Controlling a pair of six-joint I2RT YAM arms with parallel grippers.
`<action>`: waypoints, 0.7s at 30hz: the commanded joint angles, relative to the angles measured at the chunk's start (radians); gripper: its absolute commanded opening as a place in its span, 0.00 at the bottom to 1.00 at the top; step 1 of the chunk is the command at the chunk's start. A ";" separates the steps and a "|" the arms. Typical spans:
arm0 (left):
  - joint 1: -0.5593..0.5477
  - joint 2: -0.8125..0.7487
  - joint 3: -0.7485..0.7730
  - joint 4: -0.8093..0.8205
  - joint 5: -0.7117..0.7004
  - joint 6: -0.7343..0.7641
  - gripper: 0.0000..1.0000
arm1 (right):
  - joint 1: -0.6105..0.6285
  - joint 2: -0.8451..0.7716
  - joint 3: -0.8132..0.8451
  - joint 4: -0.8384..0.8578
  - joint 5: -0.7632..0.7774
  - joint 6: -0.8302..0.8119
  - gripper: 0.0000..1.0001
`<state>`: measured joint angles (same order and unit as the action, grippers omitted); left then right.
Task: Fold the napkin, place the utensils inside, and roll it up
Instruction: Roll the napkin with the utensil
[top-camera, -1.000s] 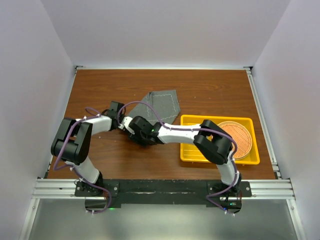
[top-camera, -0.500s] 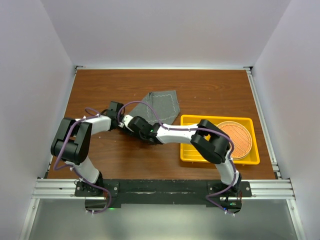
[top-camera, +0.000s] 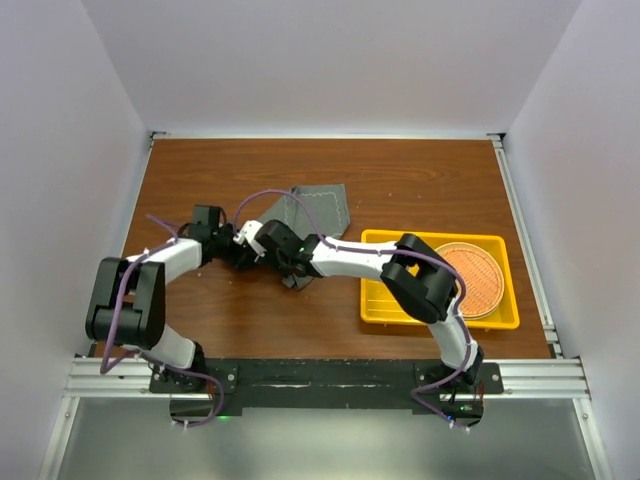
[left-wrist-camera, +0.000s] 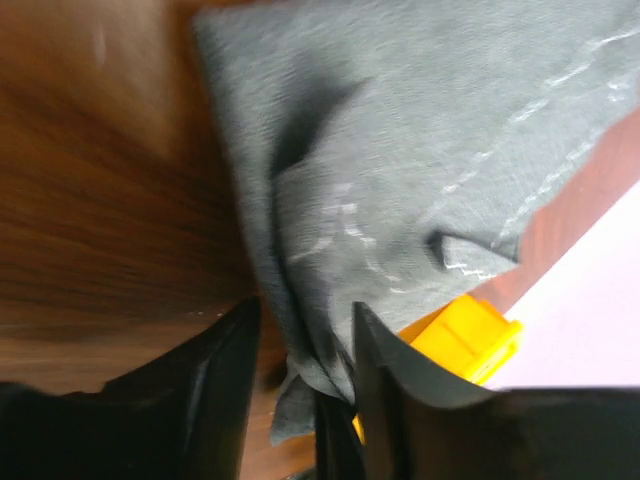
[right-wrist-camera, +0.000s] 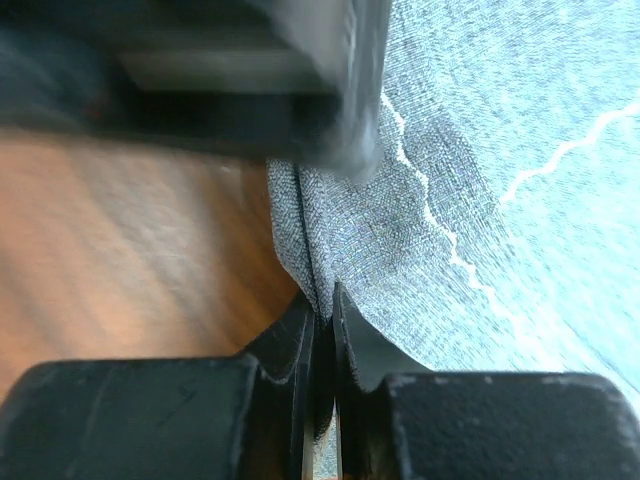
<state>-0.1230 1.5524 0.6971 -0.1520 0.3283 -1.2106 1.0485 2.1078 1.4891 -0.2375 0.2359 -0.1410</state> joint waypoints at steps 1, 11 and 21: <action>0.074 -0.096 0.016 -0.003 0.054 0.242 0.53 | -0.037 0.049 0.040 -0.097 -0.344 0.133 0.00; 0.123 -0.359 0.027 -0.169 0.014 0.411 0.55 | -0.215 0.093 -0.004 0.049 -0.854 0.483 0.00; 0.096 -0.342 -0.150 -0.047 0.088 0.125 0.73 | -0.315 0.167 -0.067 0.179 -1.015 0.620 0.00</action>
<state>-0.0074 1.1709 0.5766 -0.2543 0.3828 -0.9455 0.7483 2.2215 1.4689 -0.0753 -0.6899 0.3946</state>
